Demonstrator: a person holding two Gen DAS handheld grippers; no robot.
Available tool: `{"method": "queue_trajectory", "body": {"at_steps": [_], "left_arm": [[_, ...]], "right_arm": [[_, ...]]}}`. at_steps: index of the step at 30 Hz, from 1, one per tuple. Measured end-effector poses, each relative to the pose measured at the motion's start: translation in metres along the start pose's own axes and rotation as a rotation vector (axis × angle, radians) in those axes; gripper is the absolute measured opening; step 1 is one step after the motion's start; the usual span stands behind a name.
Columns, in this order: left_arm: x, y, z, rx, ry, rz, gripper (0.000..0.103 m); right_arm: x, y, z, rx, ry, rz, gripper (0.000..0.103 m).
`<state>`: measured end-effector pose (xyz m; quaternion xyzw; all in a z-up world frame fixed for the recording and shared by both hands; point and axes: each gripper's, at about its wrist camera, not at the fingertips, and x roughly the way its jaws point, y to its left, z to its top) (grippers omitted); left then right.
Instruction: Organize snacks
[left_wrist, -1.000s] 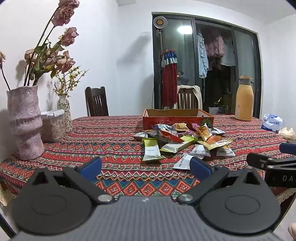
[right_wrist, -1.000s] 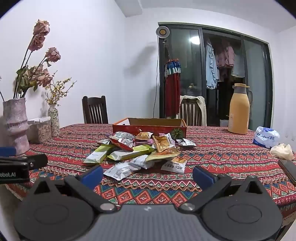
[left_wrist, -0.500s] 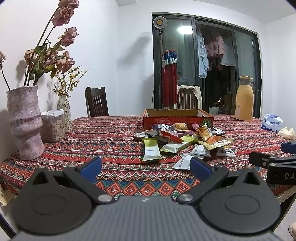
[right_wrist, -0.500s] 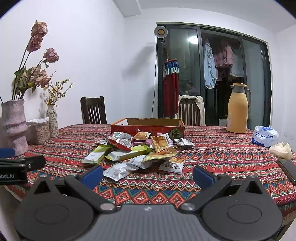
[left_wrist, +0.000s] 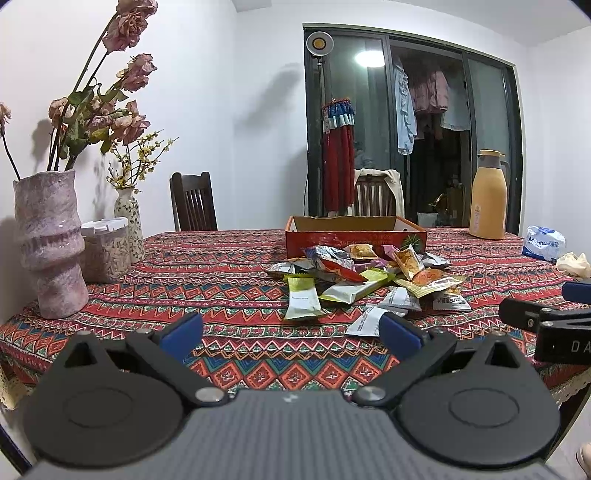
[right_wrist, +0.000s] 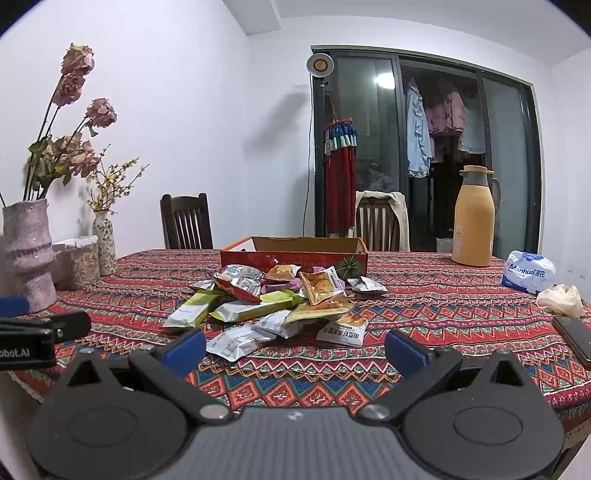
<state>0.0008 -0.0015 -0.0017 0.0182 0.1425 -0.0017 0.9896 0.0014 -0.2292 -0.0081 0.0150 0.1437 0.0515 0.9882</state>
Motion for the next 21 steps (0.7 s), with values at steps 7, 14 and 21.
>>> {"method": "queue_trajectory", "body": {"at_steps": [7,14,21], "left_arm": [[0.0000,0.0002,-0.0006,-0.003,0.005,0.001,0.103],[0.0008,0.0008,-0.0008,-0.001,0.010,-0.001,0.103],[0.0014,0.0007,-0.0009,-0.002,0.014,-0.002,0.103]], "right_arm": [[0.0001,0.0012,-0.0002,-0.003,0.001,-0.001,0.103],[0.0000,0.0012,-0.0006,-0.002,0.000,0.002,0.103],[0.0003,0.0020,-0.0012,-0.006,0.000,0.001,0.103]]}}
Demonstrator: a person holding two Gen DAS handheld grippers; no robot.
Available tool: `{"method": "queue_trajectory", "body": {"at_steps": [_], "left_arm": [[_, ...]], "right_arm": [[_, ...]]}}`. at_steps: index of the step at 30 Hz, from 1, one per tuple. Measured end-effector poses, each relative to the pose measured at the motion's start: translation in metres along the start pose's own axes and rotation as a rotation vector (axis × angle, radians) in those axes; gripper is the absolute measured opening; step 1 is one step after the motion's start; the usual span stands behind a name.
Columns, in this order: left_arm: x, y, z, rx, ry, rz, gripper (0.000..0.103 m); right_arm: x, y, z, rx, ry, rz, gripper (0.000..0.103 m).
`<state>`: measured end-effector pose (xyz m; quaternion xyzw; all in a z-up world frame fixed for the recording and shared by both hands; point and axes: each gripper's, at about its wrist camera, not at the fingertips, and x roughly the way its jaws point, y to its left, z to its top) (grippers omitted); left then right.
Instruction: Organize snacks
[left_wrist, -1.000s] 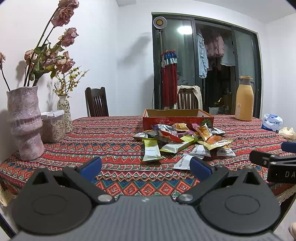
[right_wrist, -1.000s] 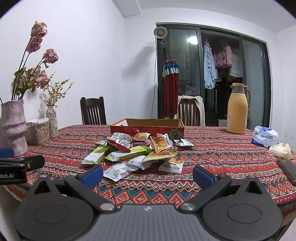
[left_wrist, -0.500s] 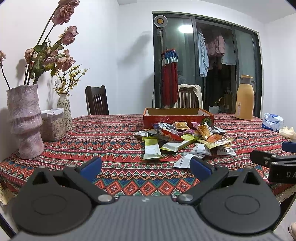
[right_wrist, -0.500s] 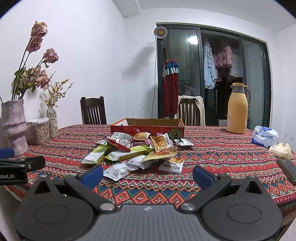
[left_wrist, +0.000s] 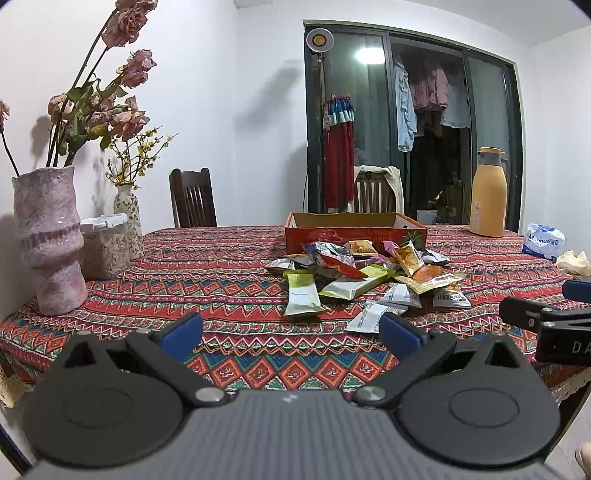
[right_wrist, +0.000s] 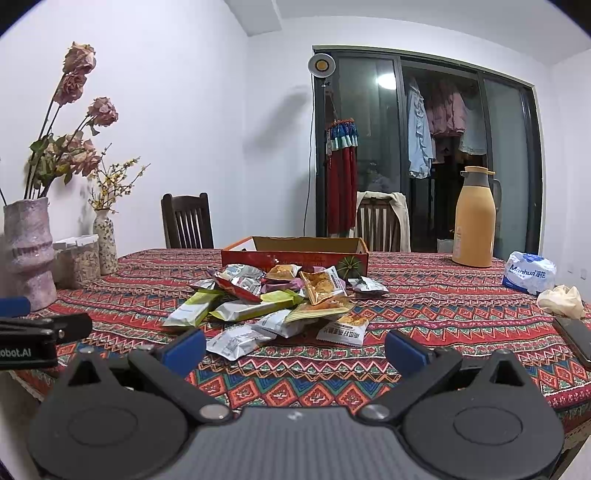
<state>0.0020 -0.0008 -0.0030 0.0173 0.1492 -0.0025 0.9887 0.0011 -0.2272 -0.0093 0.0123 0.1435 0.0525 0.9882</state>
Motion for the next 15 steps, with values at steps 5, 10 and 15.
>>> {"method": "queue_trajectory", "body": {"at_steps": [5,10,15], "left_arm": [[0.0003,-0.0003,-0.0003,0.001,0.002,-0.001,0.103],[0.0006,-0.0006,-0.0005,0.001,0.003,-0.001,0.103],[0.0009,-0.0008,-0.0006,0.001,0.005,-0.001,0.103]], "right_arm": [[0.0000,0.0002,-0.0004,0.000,-0.001,0.000,0.103],[-0.0002,0.0003,-0.0010,-0.004,-0.004,-0.004,0.103],[-0.0005,-0.0007,-0.0011,-0.006,-0.005,-0.003,0.103]]}}
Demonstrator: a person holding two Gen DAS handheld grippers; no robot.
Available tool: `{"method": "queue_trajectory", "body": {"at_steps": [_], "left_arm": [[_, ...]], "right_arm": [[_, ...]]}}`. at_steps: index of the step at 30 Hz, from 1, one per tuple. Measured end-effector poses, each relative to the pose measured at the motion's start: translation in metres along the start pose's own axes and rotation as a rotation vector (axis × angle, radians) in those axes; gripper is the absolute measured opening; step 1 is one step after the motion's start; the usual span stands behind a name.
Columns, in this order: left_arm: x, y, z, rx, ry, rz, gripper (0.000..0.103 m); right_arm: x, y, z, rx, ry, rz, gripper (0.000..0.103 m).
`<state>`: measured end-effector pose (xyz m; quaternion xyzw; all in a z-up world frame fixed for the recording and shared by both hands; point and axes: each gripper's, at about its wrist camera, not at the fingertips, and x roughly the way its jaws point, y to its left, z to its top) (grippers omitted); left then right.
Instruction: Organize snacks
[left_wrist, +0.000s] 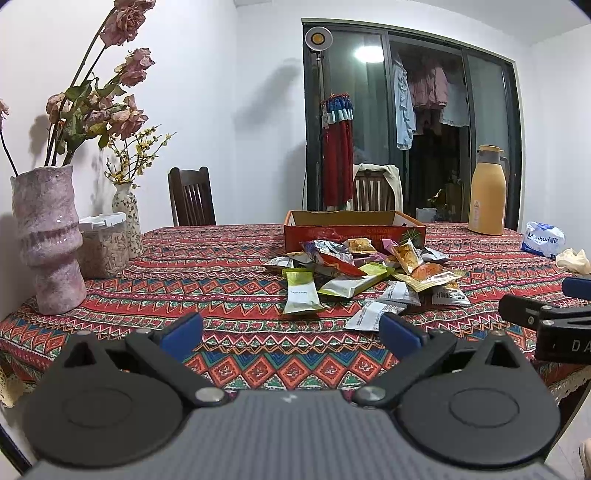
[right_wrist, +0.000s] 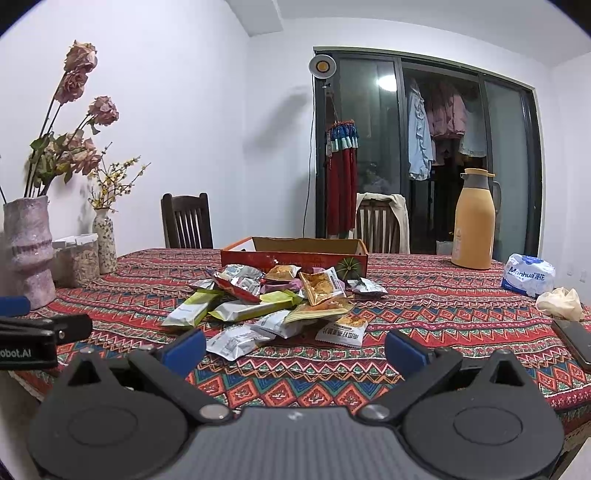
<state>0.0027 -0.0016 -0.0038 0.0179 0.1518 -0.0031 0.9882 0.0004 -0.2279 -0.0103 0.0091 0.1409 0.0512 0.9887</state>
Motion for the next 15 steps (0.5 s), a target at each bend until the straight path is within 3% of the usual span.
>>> {"method": "queue_trajectory", "body": {"at_steps": [15], "left_arm": [[0.0002,0.0015,0.0007,0.000,0.000,0.001,0.103]], "right_arm": [[-0.0021,-0.0018,0.0021,-0.002,-0.007,-0.005,0.103]]}}
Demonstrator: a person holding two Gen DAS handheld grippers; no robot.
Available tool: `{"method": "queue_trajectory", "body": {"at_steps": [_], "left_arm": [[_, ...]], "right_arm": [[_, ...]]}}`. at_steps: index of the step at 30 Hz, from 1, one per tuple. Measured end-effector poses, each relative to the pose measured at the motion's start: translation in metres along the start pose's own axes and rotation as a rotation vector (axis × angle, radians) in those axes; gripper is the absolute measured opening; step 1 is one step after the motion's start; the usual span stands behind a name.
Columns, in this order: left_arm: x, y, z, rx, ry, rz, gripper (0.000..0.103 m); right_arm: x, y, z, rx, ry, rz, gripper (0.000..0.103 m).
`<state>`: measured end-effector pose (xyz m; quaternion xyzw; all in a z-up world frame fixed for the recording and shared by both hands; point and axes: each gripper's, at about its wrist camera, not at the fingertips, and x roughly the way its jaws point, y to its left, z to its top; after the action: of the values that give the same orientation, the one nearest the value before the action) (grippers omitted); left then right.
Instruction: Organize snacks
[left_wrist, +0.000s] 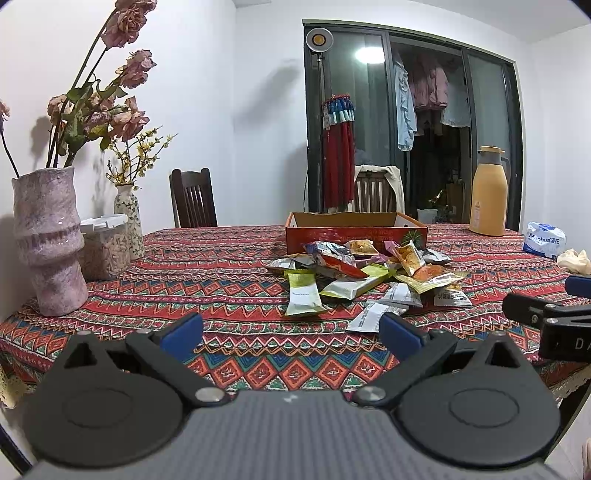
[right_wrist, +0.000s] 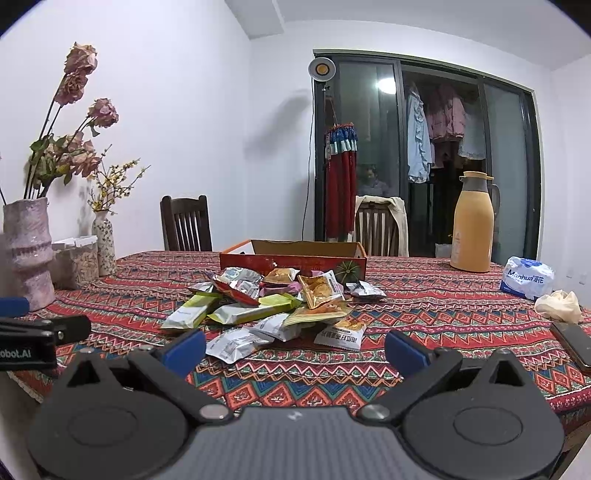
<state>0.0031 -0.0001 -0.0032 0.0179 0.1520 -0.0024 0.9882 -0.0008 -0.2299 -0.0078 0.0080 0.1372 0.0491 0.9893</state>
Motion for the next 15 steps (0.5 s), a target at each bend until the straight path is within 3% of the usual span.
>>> {"method": "queue_trajectory", "body": {"at_steps": [10,15], "left_arm": [[0.006,0.000,-0.003,0.037,-0.032,0.026,0.103],[0.024,0.011,-0.012,0.006,0.005,0.040,0.103]], "right_arm": [[0.002,-0.001,-0.005,0.007,-0.022,0.001,0.103],[0.009,-0.004,-0.016,0.018,-0.050,-0.003,0.103]]}}
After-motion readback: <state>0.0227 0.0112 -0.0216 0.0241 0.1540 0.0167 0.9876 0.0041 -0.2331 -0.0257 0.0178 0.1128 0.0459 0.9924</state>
